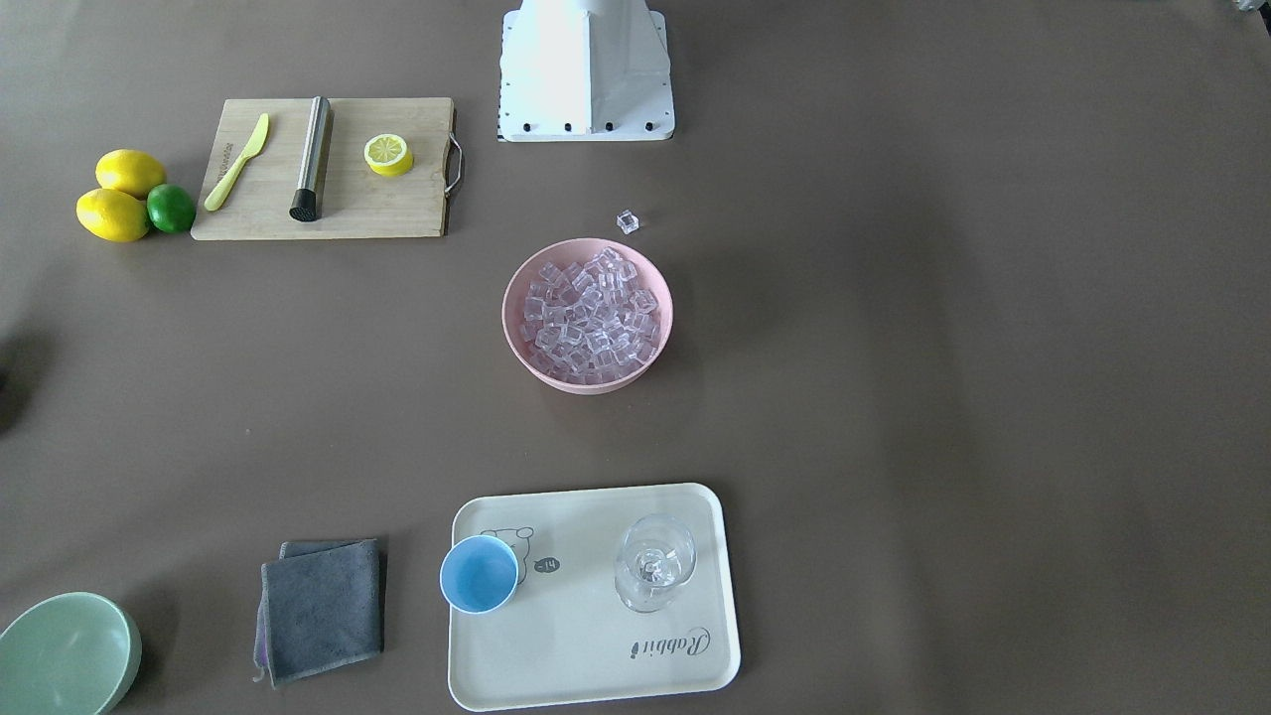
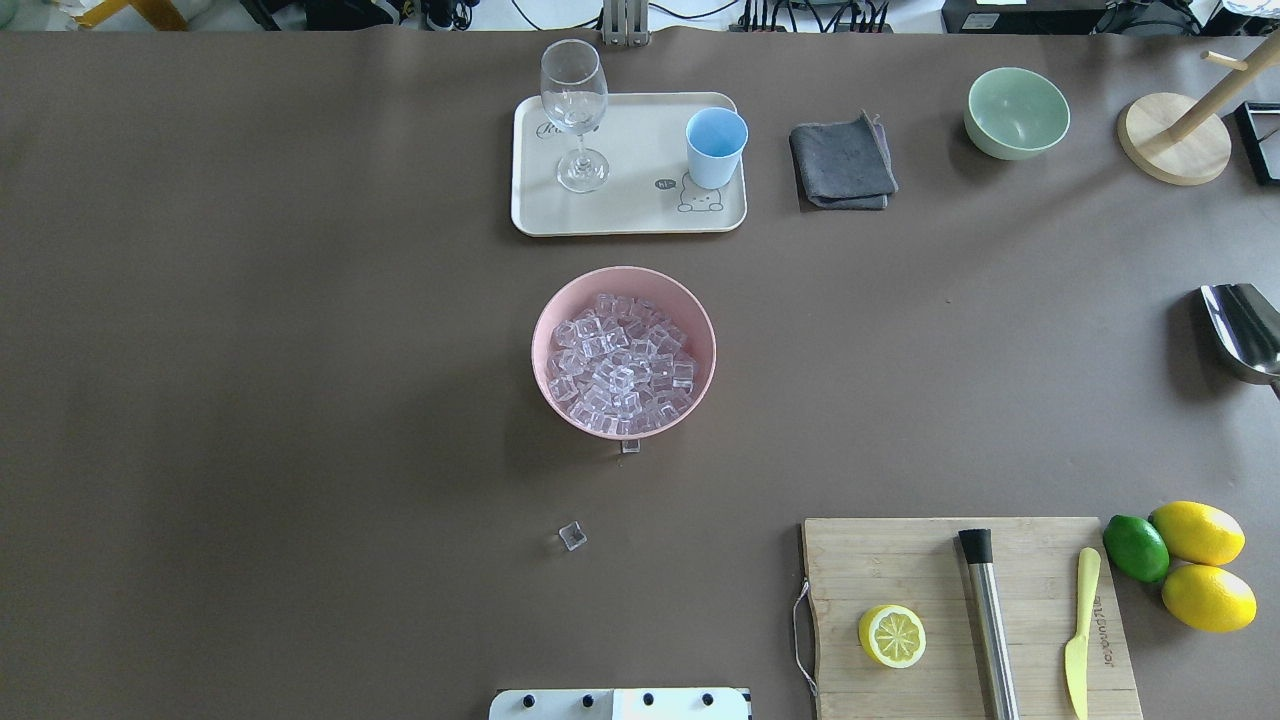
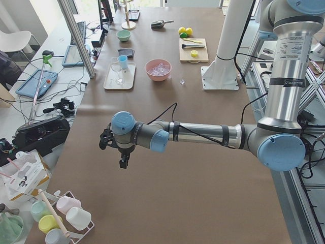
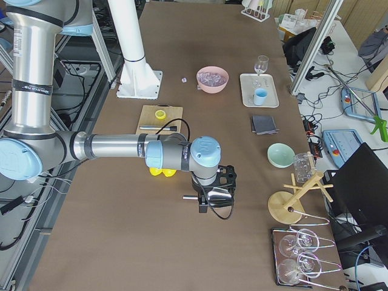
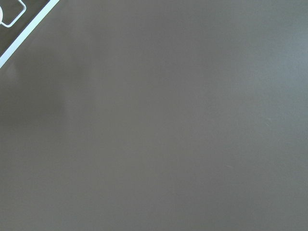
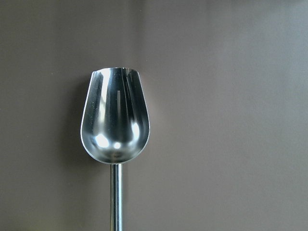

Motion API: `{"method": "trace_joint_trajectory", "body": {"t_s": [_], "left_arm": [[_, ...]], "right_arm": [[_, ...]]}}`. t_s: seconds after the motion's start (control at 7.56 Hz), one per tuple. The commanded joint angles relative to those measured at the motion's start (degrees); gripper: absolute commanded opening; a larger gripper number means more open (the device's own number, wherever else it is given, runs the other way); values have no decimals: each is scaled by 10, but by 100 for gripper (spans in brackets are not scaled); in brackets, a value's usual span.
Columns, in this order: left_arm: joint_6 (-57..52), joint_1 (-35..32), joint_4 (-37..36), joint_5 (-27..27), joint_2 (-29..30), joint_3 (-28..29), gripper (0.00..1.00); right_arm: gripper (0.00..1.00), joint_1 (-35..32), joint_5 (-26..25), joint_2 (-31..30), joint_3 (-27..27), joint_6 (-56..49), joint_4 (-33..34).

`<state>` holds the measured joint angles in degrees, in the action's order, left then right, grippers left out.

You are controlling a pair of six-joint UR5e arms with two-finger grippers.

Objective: Put ice in cup with scoop

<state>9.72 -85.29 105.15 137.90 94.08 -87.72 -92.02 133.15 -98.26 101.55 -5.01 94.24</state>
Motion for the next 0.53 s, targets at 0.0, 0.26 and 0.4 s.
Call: {"method": "trace_joint_trajectory", "body": {"t_s": [0.0, 0.26, 0.4], "left_arm": [[-1, 2, 0, 0, 3, 2, 100], [-2, 2, 0, 1, 2, 0, 100], [-2, 1, 1, 2, 3, -4, 100]], "right_arm": [[100, 0, 1, 0, 3, 1, 0], [100, 0, 0, 3, 6, 1, -1], [100, 0, 2, 2, 6, 1, -1]]}}
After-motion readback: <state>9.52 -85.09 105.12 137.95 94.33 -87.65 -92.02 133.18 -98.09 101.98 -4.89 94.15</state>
